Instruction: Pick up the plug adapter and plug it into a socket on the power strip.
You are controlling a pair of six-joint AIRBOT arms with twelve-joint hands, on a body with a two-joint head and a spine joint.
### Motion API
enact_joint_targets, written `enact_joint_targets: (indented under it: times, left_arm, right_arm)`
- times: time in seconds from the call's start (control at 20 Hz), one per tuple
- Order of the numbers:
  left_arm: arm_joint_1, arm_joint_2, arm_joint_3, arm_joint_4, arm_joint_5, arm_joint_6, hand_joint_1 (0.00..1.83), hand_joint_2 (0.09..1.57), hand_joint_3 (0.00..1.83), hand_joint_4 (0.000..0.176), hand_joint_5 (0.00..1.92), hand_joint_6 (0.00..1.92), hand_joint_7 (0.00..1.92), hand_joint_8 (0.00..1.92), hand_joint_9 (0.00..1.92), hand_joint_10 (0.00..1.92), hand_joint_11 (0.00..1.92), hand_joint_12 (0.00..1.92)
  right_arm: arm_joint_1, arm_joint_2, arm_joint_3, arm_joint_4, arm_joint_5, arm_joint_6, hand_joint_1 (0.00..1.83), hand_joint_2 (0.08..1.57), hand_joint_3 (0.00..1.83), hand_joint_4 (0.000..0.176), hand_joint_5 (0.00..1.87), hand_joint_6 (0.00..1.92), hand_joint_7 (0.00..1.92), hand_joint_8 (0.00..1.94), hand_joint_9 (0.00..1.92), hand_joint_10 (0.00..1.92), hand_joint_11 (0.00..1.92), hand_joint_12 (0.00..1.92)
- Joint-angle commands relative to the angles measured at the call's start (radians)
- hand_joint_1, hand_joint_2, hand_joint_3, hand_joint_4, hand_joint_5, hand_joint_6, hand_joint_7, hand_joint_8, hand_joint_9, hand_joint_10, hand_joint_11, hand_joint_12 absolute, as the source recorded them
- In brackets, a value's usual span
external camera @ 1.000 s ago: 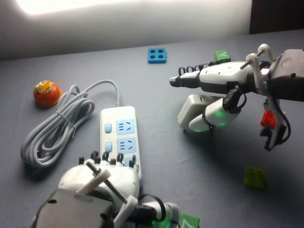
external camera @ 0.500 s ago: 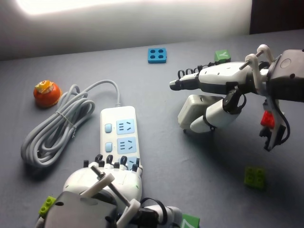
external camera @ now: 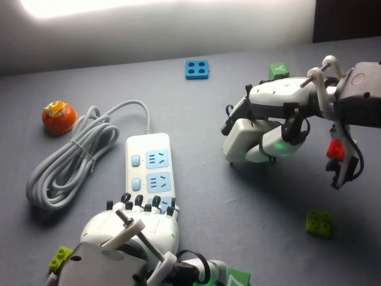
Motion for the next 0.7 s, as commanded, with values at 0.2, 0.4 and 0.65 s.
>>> enact_joint_targets:
  times: [0.2,0.4,0.65]
  left_arm:
    - [0.019,0.001,-0.009,0.075,0.000,0.017,0.01,1.22,0.00,0.000,0.08,0.00,0.10,0.00,0.07,0.00,0.00,0.19]
    - [0.030,0.000,-0.018,0.075,0.001,0.018,0.01,1.22,0.00,0.000,0.07,0.00,0.09,0.00,0.05,0.00,0.00,0.14]
    - [0.035,0.001,-0.020,0.074,-0.002,0.013,0.02,1.22,0.00,0.000,0.10,0.00,0.11,0.00,0.07,0.00,0.00,0.18]
  right_arm:
    - [-0.002,0.009,0.004,0.008,0.042,0.000,1.16,1.24,0.00,0.000,0.66,1.38,0.84,1.28,1.04,0.08,0.61,1.30]
    - [0.006,0.015,0.002,0.008,0.039,-0.005,1.22,1.17,0.00,0.000,0.81,1.09,0.95,1.25,0.93,1.05,0.75,1.49]
    - [0.076,0.069,-0.073,0.008,0.068,-0.108,1.24,1.16,0.00,0.000,0.84,1.03,0.96,1.24,0.88,1.14,0.74,1.48]
